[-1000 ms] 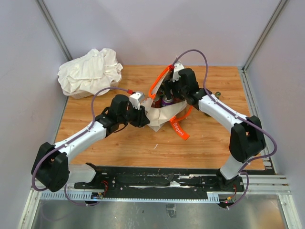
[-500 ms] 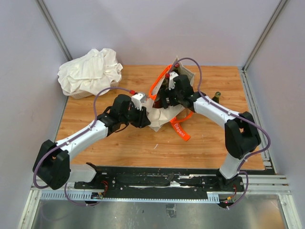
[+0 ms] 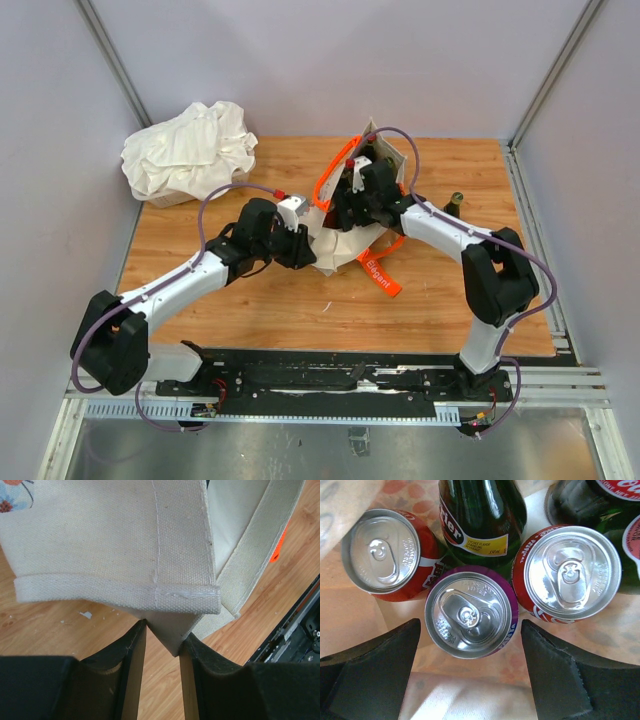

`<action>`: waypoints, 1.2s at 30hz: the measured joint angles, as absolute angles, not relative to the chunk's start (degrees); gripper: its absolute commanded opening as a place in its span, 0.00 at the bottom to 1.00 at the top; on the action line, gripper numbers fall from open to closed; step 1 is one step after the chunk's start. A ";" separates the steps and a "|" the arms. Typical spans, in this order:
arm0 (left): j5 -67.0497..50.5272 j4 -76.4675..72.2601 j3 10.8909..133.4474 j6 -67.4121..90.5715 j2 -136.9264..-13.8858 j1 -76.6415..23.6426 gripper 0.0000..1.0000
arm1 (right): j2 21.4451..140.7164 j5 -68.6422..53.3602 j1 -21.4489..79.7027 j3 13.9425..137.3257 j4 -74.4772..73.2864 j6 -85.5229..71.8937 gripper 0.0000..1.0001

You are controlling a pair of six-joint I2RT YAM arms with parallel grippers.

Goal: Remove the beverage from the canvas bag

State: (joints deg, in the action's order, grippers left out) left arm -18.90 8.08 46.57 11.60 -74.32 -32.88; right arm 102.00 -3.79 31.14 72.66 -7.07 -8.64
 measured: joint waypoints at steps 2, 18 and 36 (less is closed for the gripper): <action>-18.90 8.08 46.57 11.60 -74.43 -32.93 0.35 | 102.80 -3.70 31.14 72.69 -6.59 -8.88 0.79; -18.59 7.81 46.57 11.66 -74.48 -33.10 0.35 | 104.92 -3.38 31.16 74.04 -4.91 -9.19 0.24; -18.59 7.62 46.54 11.86 -74.48 -33.10 0.35 | 100.07 -1.96 33.45 74.41 -9.02 -6.59 0.01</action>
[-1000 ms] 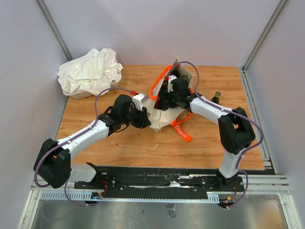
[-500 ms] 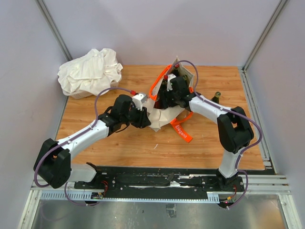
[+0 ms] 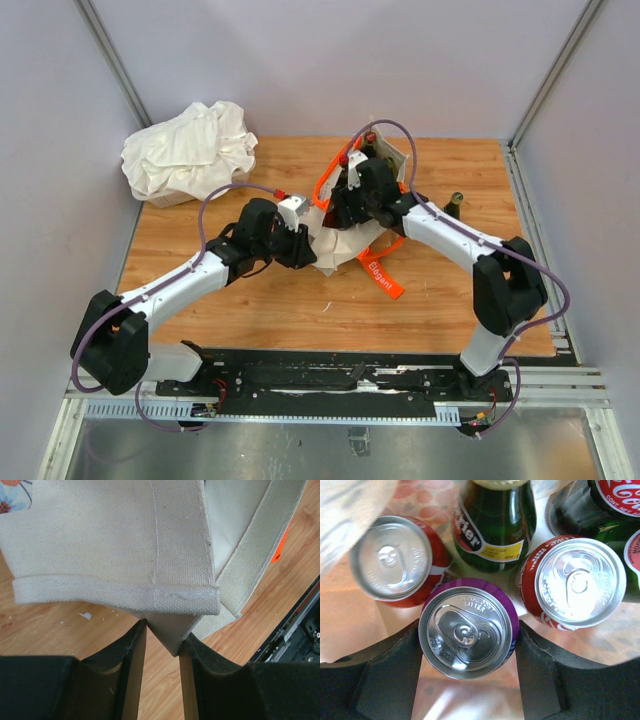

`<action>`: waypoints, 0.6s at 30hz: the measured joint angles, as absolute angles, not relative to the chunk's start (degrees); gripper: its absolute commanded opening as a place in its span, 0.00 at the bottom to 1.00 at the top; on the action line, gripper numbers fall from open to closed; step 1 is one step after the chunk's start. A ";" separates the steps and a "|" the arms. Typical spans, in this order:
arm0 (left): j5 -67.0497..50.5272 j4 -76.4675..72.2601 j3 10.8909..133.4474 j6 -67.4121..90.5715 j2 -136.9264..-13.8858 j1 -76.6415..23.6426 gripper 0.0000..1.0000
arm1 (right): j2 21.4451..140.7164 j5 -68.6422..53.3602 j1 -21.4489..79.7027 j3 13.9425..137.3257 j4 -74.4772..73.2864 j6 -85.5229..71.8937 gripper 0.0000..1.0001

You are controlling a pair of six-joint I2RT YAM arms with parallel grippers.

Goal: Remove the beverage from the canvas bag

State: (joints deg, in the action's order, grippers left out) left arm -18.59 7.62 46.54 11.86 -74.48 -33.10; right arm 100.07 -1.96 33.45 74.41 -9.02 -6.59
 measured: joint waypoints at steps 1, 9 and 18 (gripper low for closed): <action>-18.59 7.62 46.54 11.86 -74.48 -33.10 0.35 | 98.80 -1.96 33.76 74.52 -9.58 -6.24 0.01; -18.55 7.62 46.50 11.86 -74.48 -33.10 0.35 | 89.25 -0.67 34.13 78.70 -11.88 -4.25 0.01; -18.52 7.62 46.50 11.84 -74.46 -33.10 0.34 | 77.41 9.13 34.13 80.84 -15.18 -0.89 0.01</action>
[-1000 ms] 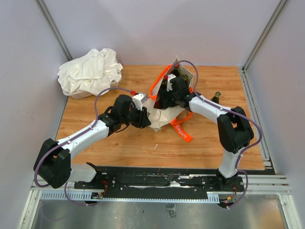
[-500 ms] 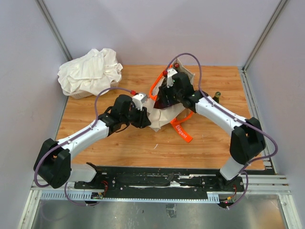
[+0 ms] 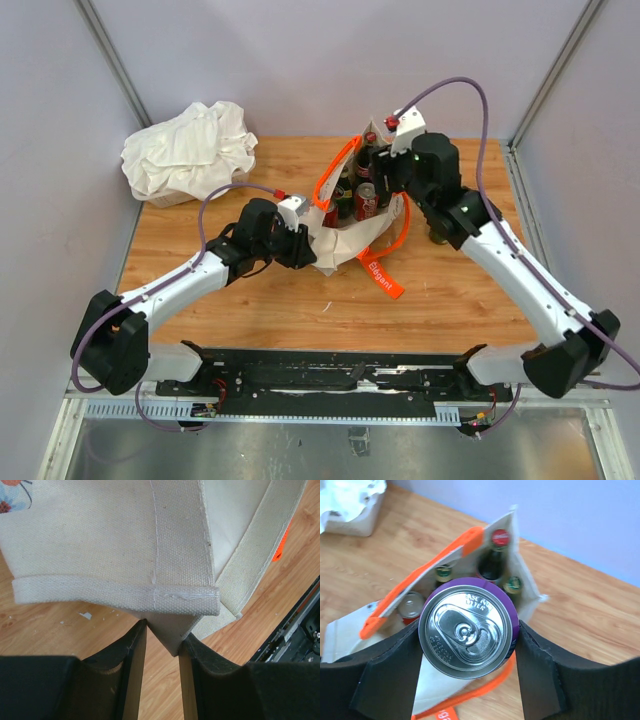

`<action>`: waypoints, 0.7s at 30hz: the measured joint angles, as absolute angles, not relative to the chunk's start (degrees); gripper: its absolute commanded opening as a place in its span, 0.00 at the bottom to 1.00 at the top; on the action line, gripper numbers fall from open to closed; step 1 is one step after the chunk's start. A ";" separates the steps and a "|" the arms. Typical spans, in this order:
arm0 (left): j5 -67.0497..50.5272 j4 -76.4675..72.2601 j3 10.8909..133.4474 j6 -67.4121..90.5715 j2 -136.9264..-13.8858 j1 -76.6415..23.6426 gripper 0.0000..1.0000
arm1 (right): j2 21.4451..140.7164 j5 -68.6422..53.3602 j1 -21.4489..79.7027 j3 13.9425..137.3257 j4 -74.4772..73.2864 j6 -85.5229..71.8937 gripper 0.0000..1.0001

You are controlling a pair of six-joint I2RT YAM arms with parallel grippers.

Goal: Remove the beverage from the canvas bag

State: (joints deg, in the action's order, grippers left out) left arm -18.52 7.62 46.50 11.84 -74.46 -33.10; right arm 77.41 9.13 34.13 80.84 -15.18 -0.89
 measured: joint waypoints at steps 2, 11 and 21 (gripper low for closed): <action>-18.52 7.62 46.50 11.84 -74.43 -33.10 0.35 | 74.50 13.04 34.13 80.58 -16.01 0.10 0.01; -18.55 7.64 46.52 11.84 -74.35 -33.10 0.34 | 59.31 29.15 32.47 72.01 -20.82 -1.19 0.01; -19.03 7.99 47.53 11.14 -75.70 -33.10 0.34 | 51.07 32.67 28.10 53.39 -27.55 -13.41 0.01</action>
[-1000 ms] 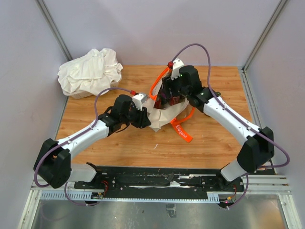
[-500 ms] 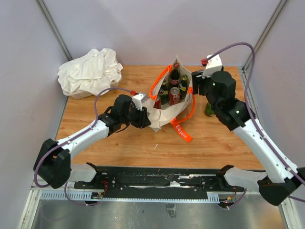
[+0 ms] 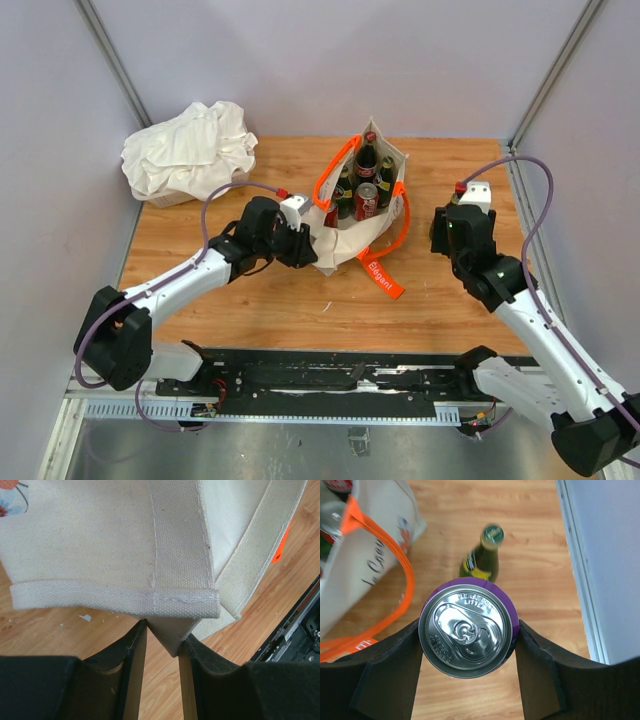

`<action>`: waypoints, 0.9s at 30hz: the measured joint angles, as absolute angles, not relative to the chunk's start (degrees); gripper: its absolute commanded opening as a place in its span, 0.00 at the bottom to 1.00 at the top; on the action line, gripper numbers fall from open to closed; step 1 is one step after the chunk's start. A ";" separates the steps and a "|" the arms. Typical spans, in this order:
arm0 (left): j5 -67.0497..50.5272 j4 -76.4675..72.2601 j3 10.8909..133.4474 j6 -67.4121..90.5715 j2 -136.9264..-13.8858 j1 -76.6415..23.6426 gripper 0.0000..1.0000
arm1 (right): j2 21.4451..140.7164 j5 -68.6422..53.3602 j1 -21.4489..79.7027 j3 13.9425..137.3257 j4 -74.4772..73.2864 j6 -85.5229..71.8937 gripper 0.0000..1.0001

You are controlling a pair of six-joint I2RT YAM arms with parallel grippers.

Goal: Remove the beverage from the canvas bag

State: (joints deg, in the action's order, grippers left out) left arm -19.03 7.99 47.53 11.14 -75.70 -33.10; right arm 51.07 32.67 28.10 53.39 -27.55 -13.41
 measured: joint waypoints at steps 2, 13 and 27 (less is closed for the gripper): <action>-19.11 7.97 47.59 10.96 -76.07 -33.10 0.34 | 50.41 31.68 25.76 50.15 -27.94 -16.19 0.01; -19.27 7.79 47.68 10.96 -76.97 -33.10 0.34 | 51.24 21.71 14.98 37.91 -22.81 -23.31 0.01; -19.16 7.62 47.68 11.66 -77.12 -33.10 0.34 | 58.43 19.22 12.53 33.08 -12.56 -26.02 0.77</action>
